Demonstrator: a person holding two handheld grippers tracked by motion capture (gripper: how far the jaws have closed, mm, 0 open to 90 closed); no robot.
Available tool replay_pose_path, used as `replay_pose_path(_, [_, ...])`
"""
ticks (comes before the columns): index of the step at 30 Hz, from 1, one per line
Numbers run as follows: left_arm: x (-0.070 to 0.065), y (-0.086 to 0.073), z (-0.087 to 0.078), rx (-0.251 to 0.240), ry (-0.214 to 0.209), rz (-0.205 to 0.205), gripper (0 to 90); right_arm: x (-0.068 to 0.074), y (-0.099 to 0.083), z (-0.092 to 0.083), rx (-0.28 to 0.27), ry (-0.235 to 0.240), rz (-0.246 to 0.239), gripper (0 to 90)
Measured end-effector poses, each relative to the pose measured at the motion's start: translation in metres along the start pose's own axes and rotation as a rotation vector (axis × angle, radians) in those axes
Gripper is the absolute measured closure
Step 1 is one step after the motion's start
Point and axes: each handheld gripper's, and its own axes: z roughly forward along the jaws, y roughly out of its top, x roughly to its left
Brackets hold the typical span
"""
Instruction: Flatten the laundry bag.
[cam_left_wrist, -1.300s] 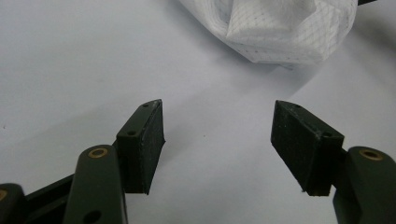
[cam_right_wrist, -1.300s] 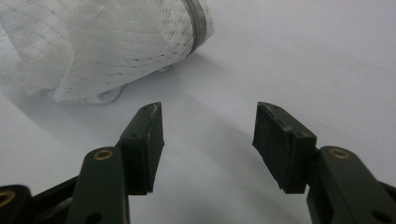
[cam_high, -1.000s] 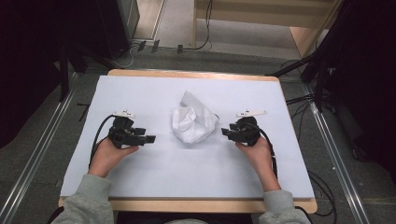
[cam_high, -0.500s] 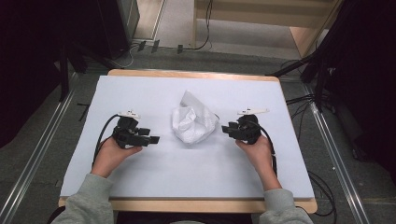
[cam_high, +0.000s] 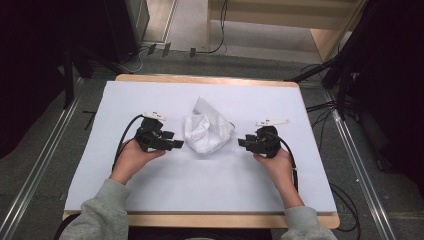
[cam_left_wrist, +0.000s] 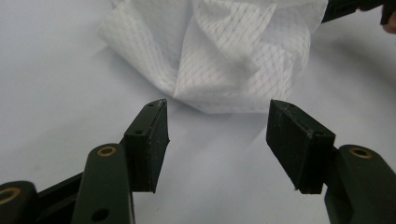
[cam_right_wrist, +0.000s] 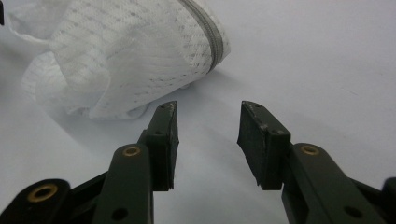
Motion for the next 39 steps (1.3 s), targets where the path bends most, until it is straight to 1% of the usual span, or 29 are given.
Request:
replay_pose_path(2, [-0.002, 0.005, 0.004, 0.004, -0.002, 0.007, 40.0, 0.001, -0.001, 0.001, 0.004, 0.0, -0.005, 58.2])
replay_pose_path(3, [-0.003, 0.01, 0.006, 0.006, 0.0, 0.015, 40.0, 0.002, -0.003, 0.003, 0.014, -0.008, -0.016, 57.7])
replay_pose_path(4, [-0.003, 0.01, 0.006, 0.006, 0.0, 0.015, 40.0, 0.002, -0.003, 0.003, 0.014, -0.008, -0.016, 57.7])
replay_pose_path(6, [-0.004, 0.018, 0.01, -0.003, -0.003, 0.018, 40.0, 0.003, -0.006, 0.003, 0.027, -0.014, -0.017, 57.2])
replay_pose_path(10, [-0.005, 0.026, 0.016, -0.001, -0.012, 0.021, 40.1, 0.002, -0.011, 0.0, 0.028, -0.023, -0.026, 56.6])
replay_pose_path(14, [-0.006, 0.031, 0.021, -0.003, -0.022, 0.026, 40.4, 0.0, -0.015, -0.003, 0.039, -0.036, -0.029, 56.0])
replay_pose_path(15, [-0.007, 0.033, 0.024, -0.002, -0.021, 0.033, 40.5, -0.001, -0.017, -0.006, 0.04, -0.042, -0.019, 56.0])
replay_pose_path(20, [-0.01, 0.037, 0.035, 0.011, -0.002, 0.046, 40.8, -0.003, -0.02, -0.01, 0.035, -0.051, -0.011, 55.9])
replay_pose_path(22, [-0.01, 0.037, 0.037, 0.015, 0.009, 0.042, 42.3, -0.003, -0.022, -0.011, 0.034, -0.055, -0.013, 55.8])
replay_pose_path(23, [-0.011, 0.037, 0.039, 0.017, 0.011, 0.038, 45.6, -0.004, -0.023, -0.012, 0.037, -0.057, -0.007, 55.8])
replay_pose_path(24, [-0.01, 0.037, 0.041, 0.029, 0.026, 0.04, 47.2, -0.004, -0.023, -0.013, 0.033, -0.058, -0.007, 55.7])
replay_pose_path(25, [-0.01, 0.037, 0.041, 0.029, 0.026, 0.04, 50.3, -0.005, -0.023, -0.013, 0.031, -0.058, -0.004, 55.8])
replay_pose_path(26, [-0.008, 0.036, 0.044, 0.04, 0.021, 0.036, 52.8, -0.005, -0.024, -0.014, 0.031, -0.061, -0.003, 55.8])
replay_pose_path(27, [-0.008, 0.036, 0.044, 0.04, 0.021, 0.036, 56.2, -0.005, -0.024, -0.014, 0.029, -0.06, -0.005, 55.8])
replay_pose_path(28, [-0.007, 0.036, 0.045, 0.04, 0.01, 0.03, 64.3, -0.005, -0.024, -0.015, 0.028, -0.059, -0.003, 55.8])
replay_pose_path(29, [-0.007, 0.035, 0.045, 0.044, 0.001, 0.03, 64.3, -0.005, -0.024, -0.015, 0.028, -0.059, -0.003, 55.8])
replay_pose_path(30, [-0.006, 0.035, 0.046, 0.046, 0.004, 0.035, 68.1, -0.005, -0.024, -0.015, 0.027, -0.059, -0.004, 55.8])
replay_pose_path(31, [-0.006, 0.034, 0.046, 0.041, 0.004, 0.043, 75.6, -0.004, -0.025, -0.015, 0.026, -0.061, -0.003, 55.8])
replay_pose_path(32, [-0.006, 0.033, 0.045, 0.034, 0.002, 0.041, 85.0, -0.004, -0.025, -0.015, 0.026, -0.056, -0.002, 55.8])
replay_pose_path(33, [-0.005, 0.032, 0.044, 0.032, -0.004, 0.039, 87.6, -0.004, -0.024, -0.015, 0.023, -0.056, -0.002, 55.9])
replay_pose_path(35, [0.0, 0.032, 0.036, 0.014, -0.015, 0.03, 89.0, -0.004, -0.024, -0.016, 0.022, -0.055, 0.002, 55.9])
replay_pose_path(36, [0.0, 0.032, 0.036, 0.014, -0.015, 0.03, 89.1, -0.004, -0.024, -0.015, 0.021, -0.052, -0.001, 55.9])
replay_pose_path(38, [0.003, 0.031, 0.028, -0.003, -0.007, 0.024, 89.1, -0.004, -0.023, -0.015, 0.025, -0.049, -0.006, 56.1])
replay_pose_path(39, [0.007, 0.029, 0.022, -0.013, 0.004, 0.013, 89.1, -0.004, -0.023, -0.014, 0.023, -0.047, -0.004, 56.1])
